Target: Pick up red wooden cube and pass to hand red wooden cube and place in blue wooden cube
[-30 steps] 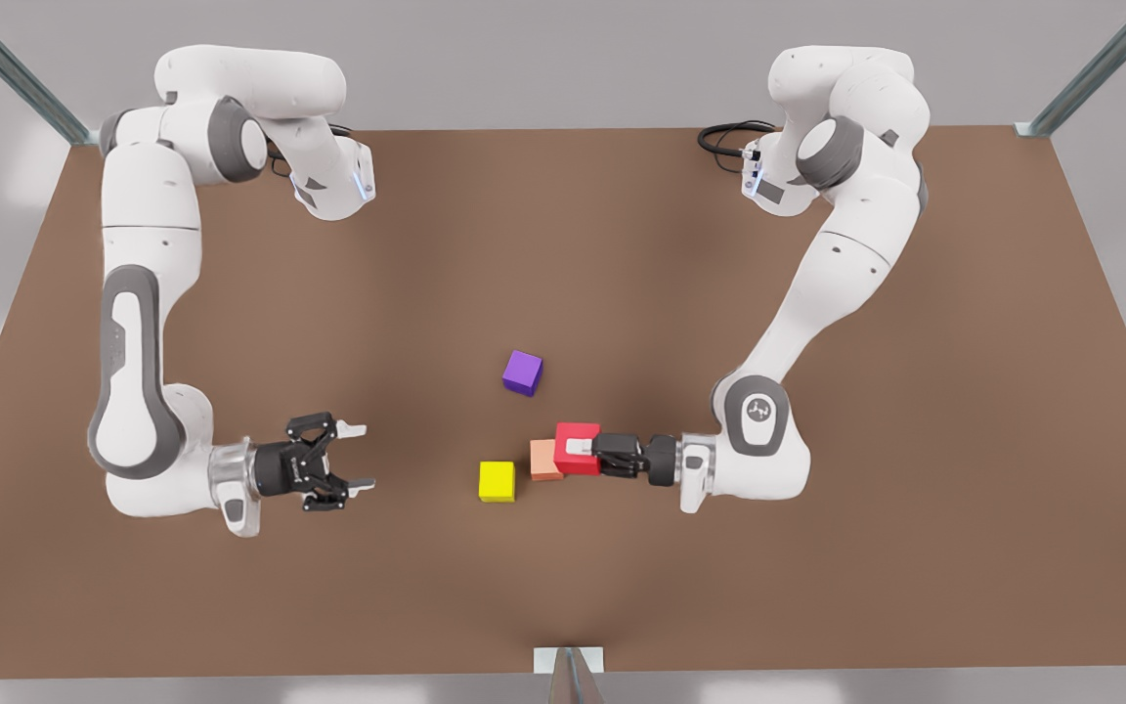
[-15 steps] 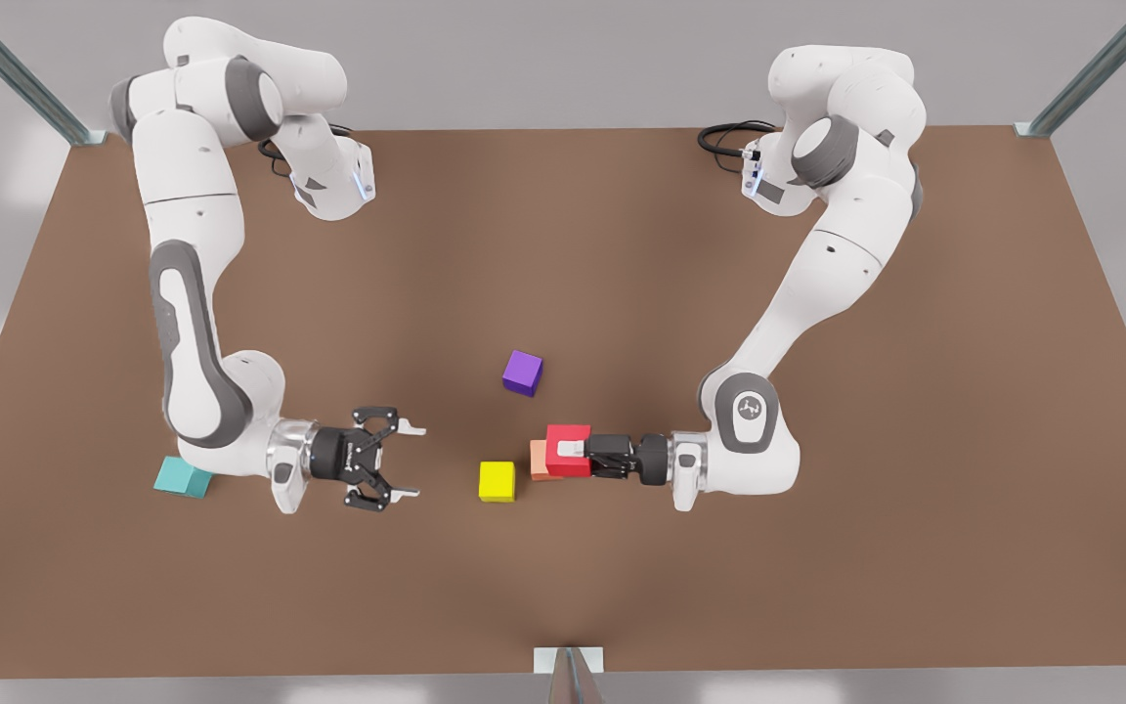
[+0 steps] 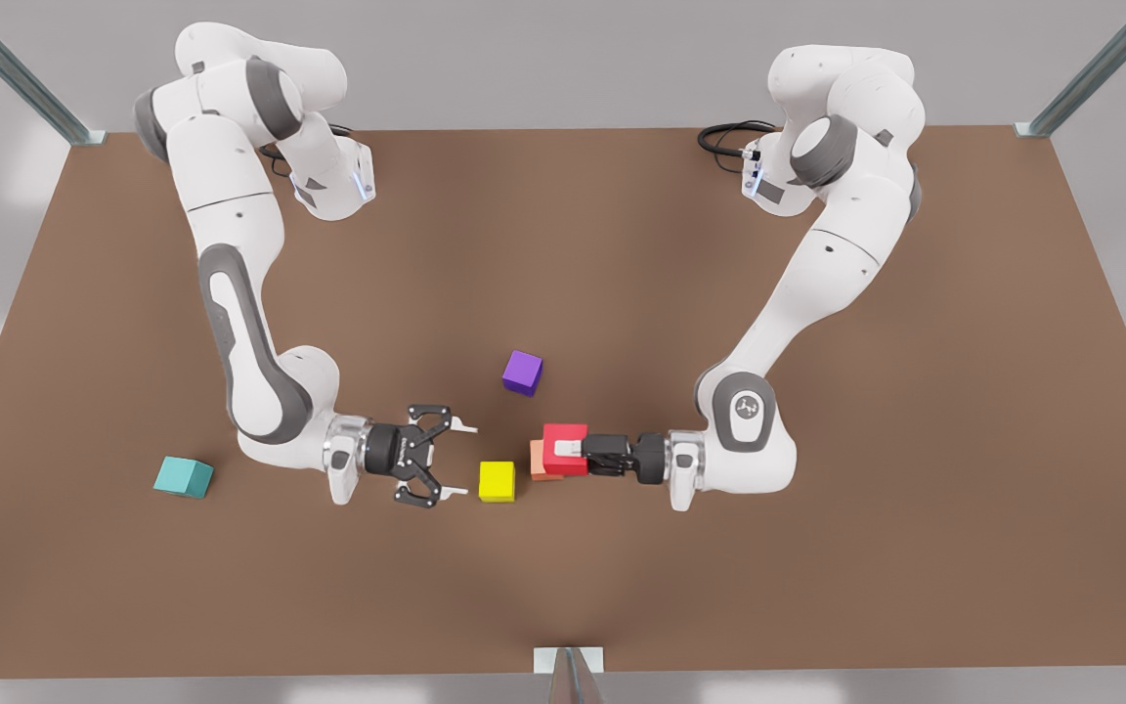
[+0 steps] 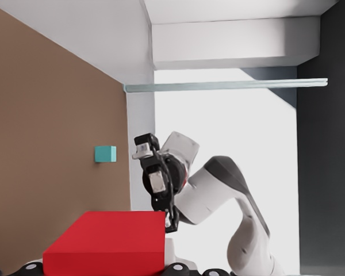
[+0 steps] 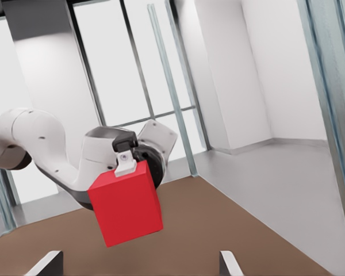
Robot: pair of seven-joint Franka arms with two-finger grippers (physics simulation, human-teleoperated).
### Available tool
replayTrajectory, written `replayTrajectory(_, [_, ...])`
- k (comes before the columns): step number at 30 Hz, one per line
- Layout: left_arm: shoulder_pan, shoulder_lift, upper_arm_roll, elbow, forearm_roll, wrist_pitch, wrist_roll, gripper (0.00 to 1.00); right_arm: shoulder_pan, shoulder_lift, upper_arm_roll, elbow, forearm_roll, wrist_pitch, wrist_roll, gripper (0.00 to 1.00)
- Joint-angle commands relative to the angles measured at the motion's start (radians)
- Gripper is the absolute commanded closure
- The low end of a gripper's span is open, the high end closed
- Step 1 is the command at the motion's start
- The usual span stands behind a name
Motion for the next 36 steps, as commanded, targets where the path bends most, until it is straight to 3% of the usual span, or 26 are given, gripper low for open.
replayTrajectory(1, [-0.001,0.000,-0.001,0.000,-0.017,-0.009,0.008,0.43,0.009,0.003,0.000,0.001,0.017,0.028,-0.141,0.00])
replayTrajectory(36, [-0.008,0.007,-0.001,0.000,-0.016,-0.009,-0.001,0.43,0.061,0.055,0.108,0.067,0.042,0.150,-0.137,0.00])
